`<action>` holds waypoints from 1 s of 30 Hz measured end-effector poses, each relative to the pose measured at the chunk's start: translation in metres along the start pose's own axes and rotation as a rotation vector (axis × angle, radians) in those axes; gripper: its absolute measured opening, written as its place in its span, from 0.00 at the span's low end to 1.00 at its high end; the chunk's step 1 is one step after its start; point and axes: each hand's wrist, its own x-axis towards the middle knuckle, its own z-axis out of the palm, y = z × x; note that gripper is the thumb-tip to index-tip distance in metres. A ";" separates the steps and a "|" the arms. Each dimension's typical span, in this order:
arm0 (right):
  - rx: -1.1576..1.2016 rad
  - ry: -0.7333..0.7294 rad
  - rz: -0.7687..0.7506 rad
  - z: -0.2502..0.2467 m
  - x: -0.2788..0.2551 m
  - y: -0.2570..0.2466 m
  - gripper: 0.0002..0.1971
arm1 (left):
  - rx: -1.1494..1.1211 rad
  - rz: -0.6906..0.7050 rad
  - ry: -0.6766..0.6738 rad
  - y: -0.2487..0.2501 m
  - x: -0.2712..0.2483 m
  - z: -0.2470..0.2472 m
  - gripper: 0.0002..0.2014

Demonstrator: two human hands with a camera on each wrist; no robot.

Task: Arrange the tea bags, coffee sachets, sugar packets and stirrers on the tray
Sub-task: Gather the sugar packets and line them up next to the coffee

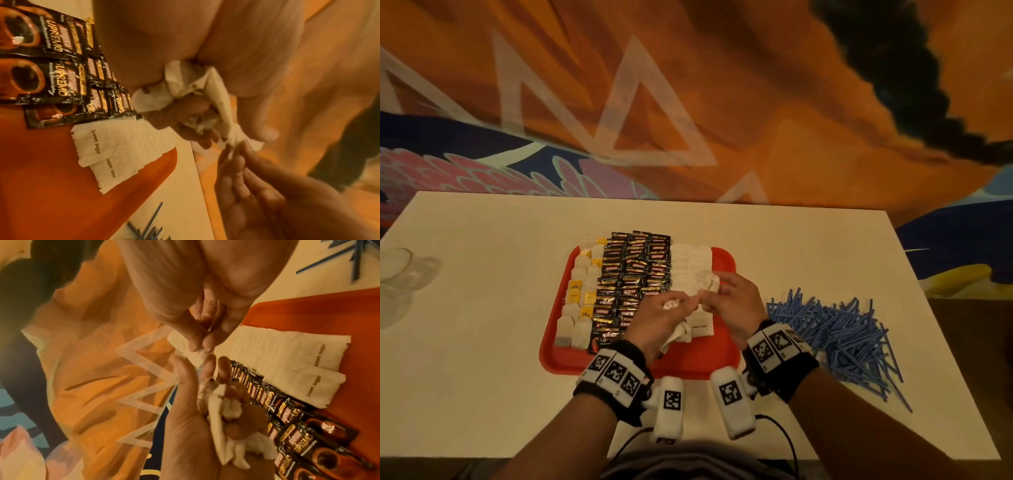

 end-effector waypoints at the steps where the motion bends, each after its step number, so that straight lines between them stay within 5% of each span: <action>1: 0.035 -0.006 0.022 0.000 0.000 0.000 0.18 | 0.024 0.023 0.010 -0.002 0.001 0.002 0.06; 4: 0.071 -0.055 0.098 -0.004 0.001 0.000 0.10 | -0.039 0.026 0.131 -0.007 0.006 0.005 0.02; 7: 0.058 -0.104 0.158 -0.012 0.000 -0.001 0.17 | -0.105 0.028 0.172 -0.005 0.008 0.006 0.02; 9: 0.068 -0.122 0.182 -0.016 -0.001 -0.003 0.12 | -0.118 0.040 0.172 -0.004 0.010 0.007 0.02; 17: 0.117 -0.148 0.141 -0.018 0.004 -0.001 0.10 | 0.070 0.166 0.207 -0.008 0.010 0.005 0.02; 22: 0.086 -0.174 0.129 -0.014 0.003 0.004 0.06 | 0.000 0.069 0.150 -0.017 0.009 -0.001 0.15; 30: 0.049 -0.201 0.170 -0.005 0.010 0.029 0.11 | 0.033 0.098 0.135 -0.029 0.006 -0.012 0.03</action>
